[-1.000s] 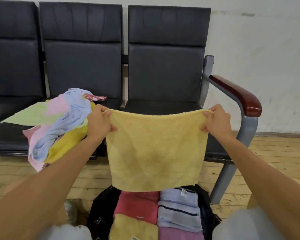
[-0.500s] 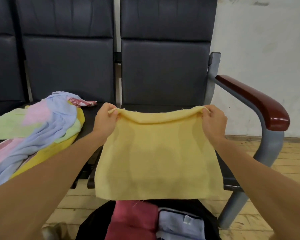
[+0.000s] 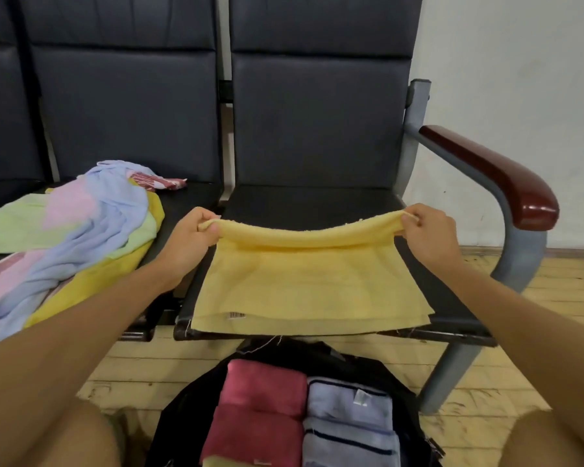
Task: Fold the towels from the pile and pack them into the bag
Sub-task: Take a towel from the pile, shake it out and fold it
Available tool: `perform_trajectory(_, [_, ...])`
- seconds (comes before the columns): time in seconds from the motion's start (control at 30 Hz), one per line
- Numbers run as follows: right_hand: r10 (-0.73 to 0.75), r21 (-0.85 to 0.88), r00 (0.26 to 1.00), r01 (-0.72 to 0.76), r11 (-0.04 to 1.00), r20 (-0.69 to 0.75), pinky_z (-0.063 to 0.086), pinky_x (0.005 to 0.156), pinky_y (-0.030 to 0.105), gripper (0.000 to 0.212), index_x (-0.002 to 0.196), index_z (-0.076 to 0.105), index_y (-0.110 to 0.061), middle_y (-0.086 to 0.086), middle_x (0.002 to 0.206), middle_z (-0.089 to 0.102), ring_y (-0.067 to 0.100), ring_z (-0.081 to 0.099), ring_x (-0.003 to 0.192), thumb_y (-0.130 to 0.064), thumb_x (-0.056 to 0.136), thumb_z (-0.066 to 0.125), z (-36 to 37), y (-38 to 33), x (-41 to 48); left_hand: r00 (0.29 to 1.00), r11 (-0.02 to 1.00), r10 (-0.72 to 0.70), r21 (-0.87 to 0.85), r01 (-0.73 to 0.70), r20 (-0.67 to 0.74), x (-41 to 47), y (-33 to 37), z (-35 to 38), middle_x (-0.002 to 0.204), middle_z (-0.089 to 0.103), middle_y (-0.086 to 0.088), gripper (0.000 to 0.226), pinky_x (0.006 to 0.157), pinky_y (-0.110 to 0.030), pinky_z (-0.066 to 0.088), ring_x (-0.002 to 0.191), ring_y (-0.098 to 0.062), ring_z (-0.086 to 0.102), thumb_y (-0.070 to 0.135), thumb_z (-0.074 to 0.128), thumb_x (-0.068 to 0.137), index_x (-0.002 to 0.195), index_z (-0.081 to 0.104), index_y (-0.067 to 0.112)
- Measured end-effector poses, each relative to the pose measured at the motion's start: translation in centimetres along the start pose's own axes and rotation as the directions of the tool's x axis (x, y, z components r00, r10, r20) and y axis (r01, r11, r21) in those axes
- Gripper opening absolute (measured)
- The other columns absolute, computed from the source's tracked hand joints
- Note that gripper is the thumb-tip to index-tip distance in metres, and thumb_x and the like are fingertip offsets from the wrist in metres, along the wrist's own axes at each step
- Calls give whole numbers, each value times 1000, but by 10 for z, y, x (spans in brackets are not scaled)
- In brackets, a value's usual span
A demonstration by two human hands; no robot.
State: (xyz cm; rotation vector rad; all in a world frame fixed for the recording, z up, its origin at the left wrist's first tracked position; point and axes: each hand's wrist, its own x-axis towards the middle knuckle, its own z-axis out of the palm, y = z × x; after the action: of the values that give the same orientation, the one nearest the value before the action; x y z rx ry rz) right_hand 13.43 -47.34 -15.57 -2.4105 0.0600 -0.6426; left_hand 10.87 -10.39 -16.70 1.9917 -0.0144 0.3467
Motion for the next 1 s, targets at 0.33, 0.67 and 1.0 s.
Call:
perform_trajectory(0.33, [-96,-274,820,296,915,564,46,89,24,31,122,67,-24,-1,124,65,13,58,99,-15,97,50,-5,17,-34,919,930,-105,364,-44,380,-30,-24,-5,109,55,3,8,84,-30,44,101,-13,52,22,48,100,106,52,21])
perform_trajectory(0.67, [-99,-201,886,210,957,453,37,86,17,30,125,65,-17,3,128,64,9,58,97,-19,102,47,22,27,-20,939,919,42,356,-170,341,-2,-50,8,126,59,6,23,102,-23,35,119,-9,50,16,52,98,116,63,26])
perform_trajectory(1.0, [-141,-167,897,229,959,419,40,73,19,32,129,61,-11,4,110,67,11,54,83,-19,102,46,-28,36,-29,967,953,202,198,-231,154,-23,-19,-7,103,67,8,20,86,-22,45,97,-3,60,22,51,99,110,67,20])
